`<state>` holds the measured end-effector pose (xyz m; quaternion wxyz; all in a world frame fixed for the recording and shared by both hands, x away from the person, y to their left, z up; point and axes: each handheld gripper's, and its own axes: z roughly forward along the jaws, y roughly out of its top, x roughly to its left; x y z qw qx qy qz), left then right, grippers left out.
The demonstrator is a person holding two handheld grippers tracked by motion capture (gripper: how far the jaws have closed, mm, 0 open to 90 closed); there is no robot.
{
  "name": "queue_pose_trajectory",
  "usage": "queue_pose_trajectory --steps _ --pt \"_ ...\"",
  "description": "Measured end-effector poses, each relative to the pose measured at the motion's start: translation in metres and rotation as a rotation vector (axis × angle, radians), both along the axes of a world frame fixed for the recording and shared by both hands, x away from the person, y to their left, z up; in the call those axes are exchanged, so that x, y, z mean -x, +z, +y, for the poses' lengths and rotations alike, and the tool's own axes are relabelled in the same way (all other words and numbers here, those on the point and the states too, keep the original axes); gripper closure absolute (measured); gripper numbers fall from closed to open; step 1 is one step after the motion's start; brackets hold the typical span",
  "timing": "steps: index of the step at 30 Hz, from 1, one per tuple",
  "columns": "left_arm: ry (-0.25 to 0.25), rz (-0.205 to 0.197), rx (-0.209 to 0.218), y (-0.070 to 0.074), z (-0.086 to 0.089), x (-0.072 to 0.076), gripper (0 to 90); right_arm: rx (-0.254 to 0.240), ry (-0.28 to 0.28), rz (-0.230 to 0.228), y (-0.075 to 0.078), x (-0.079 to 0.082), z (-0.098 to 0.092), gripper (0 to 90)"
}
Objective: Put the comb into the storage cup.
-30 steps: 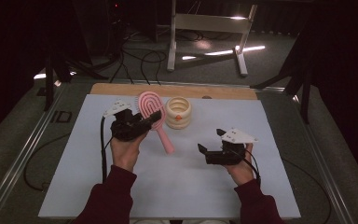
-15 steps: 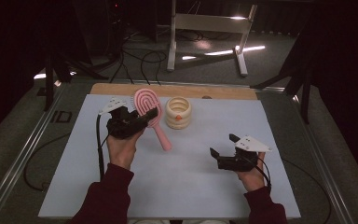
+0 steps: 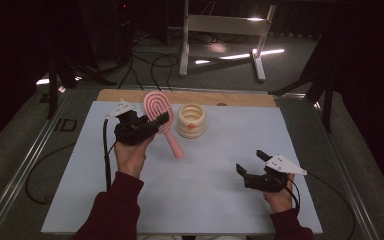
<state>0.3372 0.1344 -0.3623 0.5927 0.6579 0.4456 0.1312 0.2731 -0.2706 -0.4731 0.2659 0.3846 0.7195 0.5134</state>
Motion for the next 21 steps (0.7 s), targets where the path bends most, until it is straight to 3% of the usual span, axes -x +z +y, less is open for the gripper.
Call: queue_pose_trajectory --steps 21 --pt "0.014 -0.020 -0.003 0.009 0.006 -0.006 64.5 -0.029 -0.023 -0.021 -0.012 0.014 -0.009 9.4"
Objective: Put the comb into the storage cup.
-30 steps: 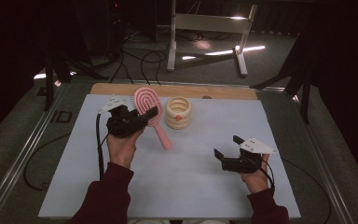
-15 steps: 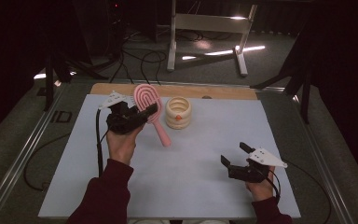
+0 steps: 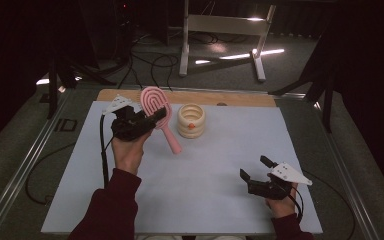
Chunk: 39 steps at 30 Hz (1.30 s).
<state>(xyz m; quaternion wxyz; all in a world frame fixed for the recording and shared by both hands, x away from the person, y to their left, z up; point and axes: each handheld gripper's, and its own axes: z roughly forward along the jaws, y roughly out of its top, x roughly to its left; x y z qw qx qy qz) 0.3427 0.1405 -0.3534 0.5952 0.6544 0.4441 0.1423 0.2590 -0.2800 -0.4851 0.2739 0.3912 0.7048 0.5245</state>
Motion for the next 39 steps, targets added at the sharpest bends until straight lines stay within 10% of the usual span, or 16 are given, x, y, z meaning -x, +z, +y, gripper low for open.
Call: queue_pose_trajectory --steps 39 --pt "0.031 -0.027 -0.058 0.019 -0.011 -0.028 64.5 0.029 -0.012 -0.026 -0.001 0.004 0.005 9.0"
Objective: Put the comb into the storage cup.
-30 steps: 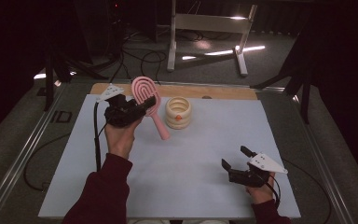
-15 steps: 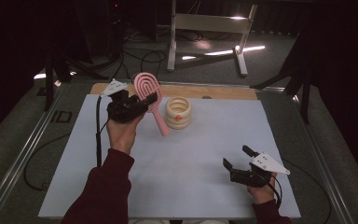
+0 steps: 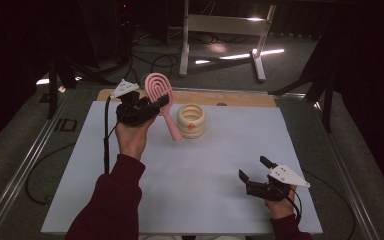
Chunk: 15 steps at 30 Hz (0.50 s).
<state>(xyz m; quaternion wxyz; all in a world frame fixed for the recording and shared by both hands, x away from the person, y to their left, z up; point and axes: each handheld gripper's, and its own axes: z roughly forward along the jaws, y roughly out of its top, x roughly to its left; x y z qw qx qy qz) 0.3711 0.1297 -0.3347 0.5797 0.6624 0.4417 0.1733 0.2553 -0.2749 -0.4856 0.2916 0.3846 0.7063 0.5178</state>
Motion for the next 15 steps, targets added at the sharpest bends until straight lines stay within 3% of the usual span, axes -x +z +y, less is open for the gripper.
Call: queue_pose_trajectory --steps 15 --pt "0.008 -0.029 -0.048 0.011 -0.006 -0.010 64.5 -0.005 0.008 0.004 -0.001 0.000 0.001 9.1"
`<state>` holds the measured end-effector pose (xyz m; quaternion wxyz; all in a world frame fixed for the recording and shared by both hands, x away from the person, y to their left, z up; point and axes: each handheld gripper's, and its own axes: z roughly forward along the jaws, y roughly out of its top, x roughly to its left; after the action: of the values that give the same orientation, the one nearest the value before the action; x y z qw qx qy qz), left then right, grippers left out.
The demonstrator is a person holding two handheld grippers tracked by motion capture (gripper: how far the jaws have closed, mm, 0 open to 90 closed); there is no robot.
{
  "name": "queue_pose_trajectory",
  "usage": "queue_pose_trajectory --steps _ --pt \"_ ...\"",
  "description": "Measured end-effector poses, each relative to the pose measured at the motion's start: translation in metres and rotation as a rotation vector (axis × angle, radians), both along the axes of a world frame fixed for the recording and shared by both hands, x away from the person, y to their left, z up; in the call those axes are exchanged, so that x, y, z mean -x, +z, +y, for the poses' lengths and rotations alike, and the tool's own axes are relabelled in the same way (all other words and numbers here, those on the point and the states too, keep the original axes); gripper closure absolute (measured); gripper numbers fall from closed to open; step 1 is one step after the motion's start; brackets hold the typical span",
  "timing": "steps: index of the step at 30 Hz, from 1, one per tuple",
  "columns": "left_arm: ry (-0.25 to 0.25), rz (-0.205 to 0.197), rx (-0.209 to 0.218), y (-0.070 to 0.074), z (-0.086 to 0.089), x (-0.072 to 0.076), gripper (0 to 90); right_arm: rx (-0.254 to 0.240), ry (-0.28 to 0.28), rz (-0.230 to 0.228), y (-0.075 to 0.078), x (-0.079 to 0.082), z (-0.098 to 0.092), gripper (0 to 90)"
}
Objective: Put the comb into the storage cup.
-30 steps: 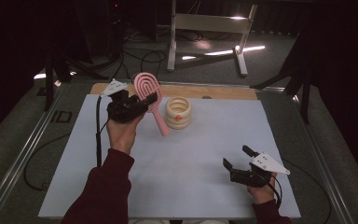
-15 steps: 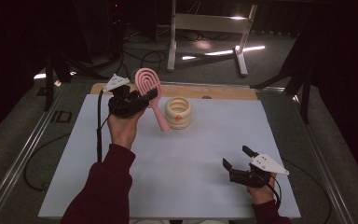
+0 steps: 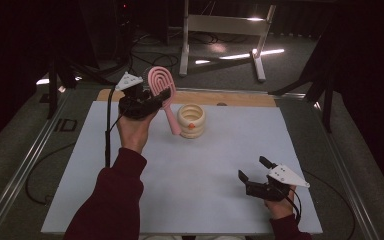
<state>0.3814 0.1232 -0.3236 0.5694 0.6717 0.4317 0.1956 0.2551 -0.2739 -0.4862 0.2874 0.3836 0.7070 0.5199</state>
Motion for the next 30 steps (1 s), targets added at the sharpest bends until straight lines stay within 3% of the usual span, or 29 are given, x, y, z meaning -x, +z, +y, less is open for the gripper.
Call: queue_pose_trajectory --steps 10,26,30 --pt "0.000 -0.026 -0.044 0.006 -0.008 -0.008 64.5 0.002 0.010 0.002 0.000 0.001 0.001 9.0" --pt "0.002 -0.038 -0.075 0.011 -0.016 -0.020 64.4 -0.002 0.010 0.001 0.001 0.001 0.001 9.0" --pt "0.009 -0.034 -0.059 0.010 -0.016 -0.023 64.4 -0.003 0.010 0.000 0.001 0.001 0.001 9.0"
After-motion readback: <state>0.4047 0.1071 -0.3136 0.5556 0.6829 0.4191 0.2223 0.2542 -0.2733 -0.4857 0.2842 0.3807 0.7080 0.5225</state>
